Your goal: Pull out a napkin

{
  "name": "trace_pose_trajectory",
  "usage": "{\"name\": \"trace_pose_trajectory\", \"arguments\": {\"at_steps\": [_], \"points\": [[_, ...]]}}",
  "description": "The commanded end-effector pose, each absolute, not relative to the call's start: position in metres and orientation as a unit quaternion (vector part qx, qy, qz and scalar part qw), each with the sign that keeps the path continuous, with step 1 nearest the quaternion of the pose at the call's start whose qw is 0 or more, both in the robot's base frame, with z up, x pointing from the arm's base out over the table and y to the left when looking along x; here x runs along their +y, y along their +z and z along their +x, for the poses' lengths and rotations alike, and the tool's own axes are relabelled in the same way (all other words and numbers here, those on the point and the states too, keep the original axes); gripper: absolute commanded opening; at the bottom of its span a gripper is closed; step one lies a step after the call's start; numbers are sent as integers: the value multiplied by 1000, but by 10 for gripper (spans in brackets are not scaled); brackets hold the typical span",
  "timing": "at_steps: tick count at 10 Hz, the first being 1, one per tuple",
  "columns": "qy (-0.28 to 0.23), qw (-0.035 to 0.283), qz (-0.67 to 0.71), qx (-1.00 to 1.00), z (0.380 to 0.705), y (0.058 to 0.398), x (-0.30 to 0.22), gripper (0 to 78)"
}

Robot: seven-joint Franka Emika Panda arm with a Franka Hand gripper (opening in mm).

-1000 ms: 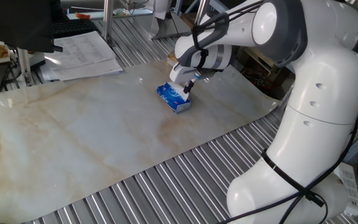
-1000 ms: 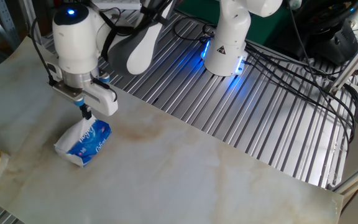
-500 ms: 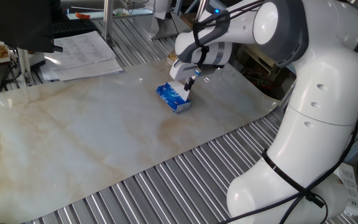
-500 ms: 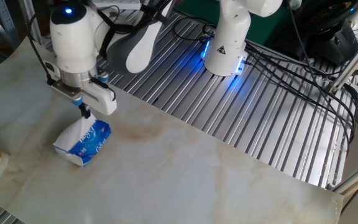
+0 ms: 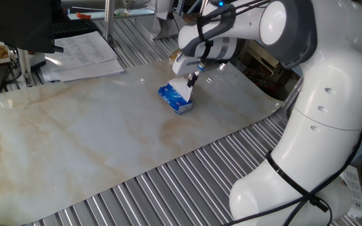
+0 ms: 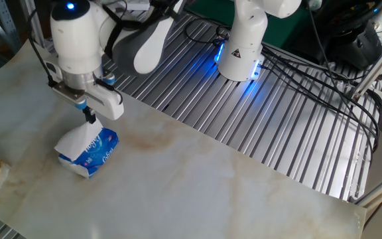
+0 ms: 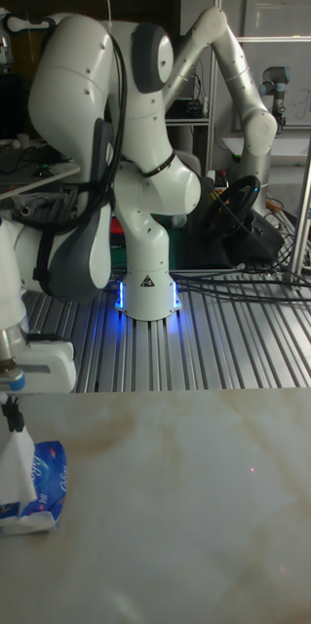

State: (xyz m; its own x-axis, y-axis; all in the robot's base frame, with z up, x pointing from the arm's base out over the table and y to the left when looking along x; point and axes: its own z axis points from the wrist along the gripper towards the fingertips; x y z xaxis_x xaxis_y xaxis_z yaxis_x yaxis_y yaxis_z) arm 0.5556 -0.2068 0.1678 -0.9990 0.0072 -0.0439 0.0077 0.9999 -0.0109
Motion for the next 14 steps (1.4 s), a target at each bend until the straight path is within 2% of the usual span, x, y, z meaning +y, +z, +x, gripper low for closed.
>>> {"name": "trace_pose_trajectory", "arguments": {"at_steps": [1,7,14], "points": [[-7,22,20,1000,562,209,-198,16],[-8,4,22,1000,566,250,-209,16],[-11,-13,44,999,562,282,-186,16]]}}
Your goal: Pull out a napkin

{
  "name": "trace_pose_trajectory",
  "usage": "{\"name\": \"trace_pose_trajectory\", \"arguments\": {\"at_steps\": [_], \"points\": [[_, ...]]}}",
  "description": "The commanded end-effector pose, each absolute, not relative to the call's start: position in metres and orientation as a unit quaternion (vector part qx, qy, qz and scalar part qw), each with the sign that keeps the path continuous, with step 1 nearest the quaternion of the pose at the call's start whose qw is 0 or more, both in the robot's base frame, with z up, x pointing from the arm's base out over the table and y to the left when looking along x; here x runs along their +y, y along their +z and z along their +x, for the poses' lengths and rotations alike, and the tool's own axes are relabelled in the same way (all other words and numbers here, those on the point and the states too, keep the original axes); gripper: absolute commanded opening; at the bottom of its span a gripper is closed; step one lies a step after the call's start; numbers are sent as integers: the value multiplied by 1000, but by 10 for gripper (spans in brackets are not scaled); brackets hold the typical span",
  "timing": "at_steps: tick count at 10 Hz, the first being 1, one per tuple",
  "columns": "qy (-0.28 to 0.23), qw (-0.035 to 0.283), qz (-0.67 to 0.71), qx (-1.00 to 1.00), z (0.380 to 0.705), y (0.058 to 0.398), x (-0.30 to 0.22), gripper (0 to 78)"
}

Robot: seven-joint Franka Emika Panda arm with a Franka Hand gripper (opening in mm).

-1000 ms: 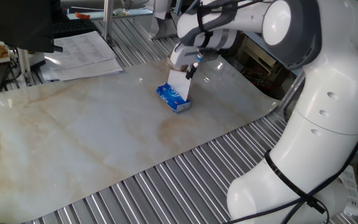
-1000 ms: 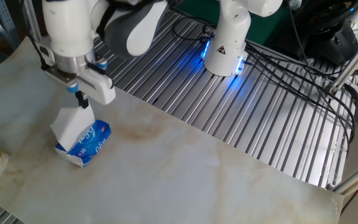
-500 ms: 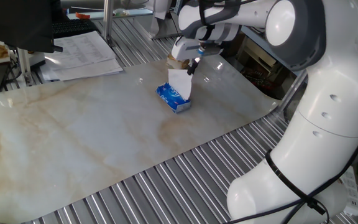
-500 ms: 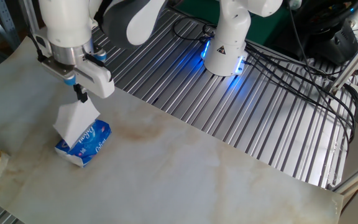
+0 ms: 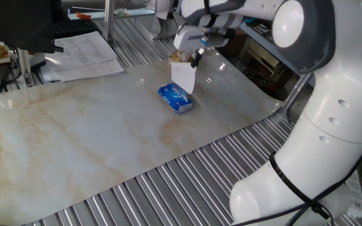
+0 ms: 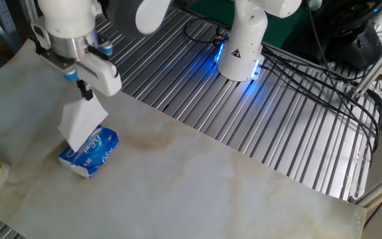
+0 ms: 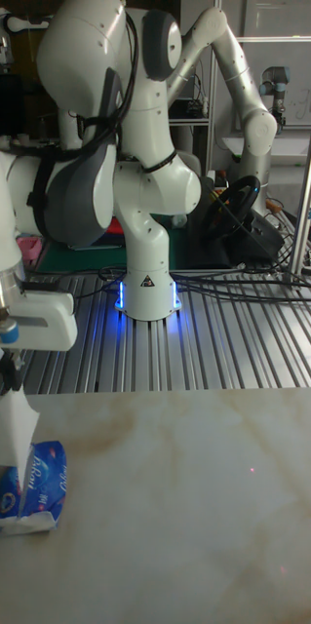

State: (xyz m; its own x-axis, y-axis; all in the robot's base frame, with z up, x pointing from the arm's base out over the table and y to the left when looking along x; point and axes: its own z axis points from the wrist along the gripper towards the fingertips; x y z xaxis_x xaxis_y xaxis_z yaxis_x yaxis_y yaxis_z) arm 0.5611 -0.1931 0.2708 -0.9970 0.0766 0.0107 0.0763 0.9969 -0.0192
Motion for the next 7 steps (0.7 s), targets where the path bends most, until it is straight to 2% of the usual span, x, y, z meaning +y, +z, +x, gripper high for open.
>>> {"name": "trace_pose_trajectory", "arguments": {"at_steps": [1,7], "points": [[11,13,-47,-999,561,281,-181,16],[-2,22,-71,-997,545,278,-147,16]]}}
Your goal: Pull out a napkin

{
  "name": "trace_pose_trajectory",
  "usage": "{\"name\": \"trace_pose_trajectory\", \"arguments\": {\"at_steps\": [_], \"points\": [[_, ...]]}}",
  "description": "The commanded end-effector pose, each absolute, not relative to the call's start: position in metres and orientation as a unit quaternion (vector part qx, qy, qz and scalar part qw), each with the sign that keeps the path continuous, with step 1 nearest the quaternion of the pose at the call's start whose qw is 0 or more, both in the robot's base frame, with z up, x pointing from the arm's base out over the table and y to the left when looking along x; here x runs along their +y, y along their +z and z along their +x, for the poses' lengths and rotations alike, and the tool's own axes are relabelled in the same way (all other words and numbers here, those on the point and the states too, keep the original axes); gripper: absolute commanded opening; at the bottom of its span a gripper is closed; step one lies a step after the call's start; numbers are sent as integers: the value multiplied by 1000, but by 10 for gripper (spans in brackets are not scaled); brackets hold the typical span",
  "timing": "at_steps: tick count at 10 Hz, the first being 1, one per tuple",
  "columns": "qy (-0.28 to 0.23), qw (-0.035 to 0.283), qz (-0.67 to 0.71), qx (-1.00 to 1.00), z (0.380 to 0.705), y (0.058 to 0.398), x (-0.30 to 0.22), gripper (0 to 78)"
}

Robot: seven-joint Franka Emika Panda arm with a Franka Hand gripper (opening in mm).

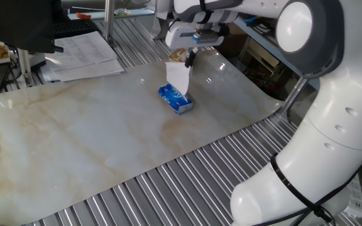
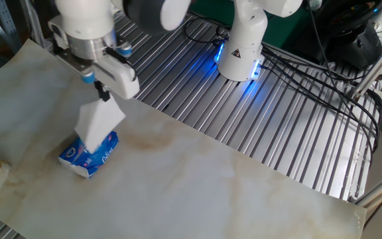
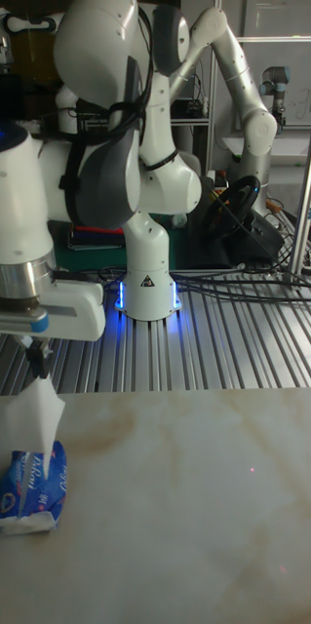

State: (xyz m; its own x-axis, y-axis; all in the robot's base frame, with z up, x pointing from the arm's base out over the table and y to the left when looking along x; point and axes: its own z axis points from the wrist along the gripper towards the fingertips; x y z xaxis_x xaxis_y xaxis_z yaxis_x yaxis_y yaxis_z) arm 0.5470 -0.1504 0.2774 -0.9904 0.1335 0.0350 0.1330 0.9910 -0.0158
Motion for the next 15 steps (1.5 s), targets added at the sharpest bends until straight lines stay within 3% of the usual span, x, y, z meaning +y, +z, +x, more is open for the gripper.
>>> {"name": "trace_pose_trajectory", "arguments": {"at_steps": [1,7,15], "points": [[-3,22,-70,-997,545,278,-147,16],[-10,8,-80,-997,560,254,-135,16],[-9,0,-68,-998,567,250,-134,16]]}}
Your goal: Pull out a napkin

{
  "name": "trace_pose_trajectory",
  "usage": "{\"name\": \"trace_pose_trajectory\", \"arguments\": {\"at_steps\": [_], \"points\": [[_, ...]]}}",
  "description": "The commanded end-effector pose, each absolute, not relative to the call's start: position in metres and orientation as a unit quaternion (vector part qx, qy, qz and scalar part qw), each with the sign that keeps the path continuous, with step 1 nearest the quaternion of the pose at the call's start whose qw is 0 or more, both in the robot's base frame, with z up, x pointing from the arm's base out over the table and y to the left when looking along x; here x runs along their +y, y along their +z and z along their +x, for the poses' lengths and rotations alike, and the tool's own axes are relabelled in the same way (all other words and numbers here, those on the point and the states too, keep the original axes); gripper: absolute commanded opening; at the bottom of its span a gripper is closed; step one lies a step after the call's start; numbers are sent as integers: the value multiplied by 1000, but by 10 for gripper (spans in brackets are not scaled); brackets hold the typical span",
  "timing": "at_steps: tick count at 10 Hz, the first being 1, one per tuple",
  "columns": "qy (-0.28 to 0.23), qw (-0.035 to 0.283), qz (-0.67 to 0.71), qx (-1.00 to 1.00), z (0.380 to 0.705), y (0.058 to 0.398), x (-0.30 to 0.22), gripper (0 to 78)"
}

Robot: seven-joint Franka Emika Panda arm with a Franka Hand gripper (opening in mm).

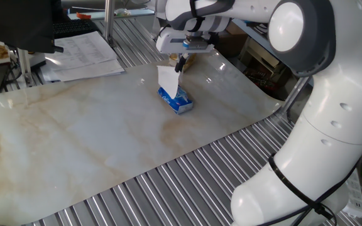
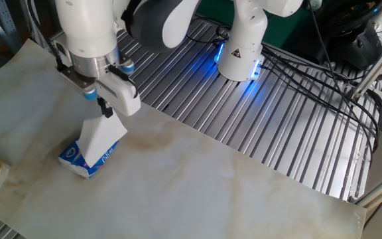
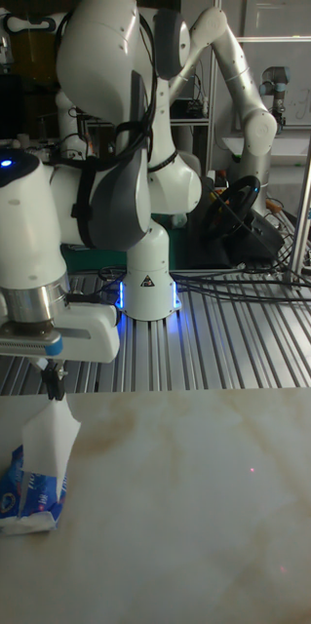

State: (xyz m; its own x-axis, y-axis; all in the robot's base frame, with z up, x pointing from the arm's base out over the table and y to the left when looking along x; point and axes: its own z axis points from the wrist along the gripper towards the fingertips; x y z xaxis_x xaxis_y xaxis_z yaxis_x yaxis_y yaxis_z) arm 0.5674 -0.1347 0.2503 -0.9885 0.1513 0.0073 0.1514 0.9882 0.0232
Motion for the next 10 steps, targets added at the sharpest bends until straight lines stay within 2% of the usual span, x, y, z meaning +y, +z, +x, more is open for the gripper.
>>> {"name": "trace_pose_trajectory", "arguments": {"at_steps": [1,5,10], "points": [[-7,0,-63,-998,565,249,-134,16],[8,-6,-56,-998,561,244,-131,16],[-9,-13,-87,-996,552,237,-128,16]]}}
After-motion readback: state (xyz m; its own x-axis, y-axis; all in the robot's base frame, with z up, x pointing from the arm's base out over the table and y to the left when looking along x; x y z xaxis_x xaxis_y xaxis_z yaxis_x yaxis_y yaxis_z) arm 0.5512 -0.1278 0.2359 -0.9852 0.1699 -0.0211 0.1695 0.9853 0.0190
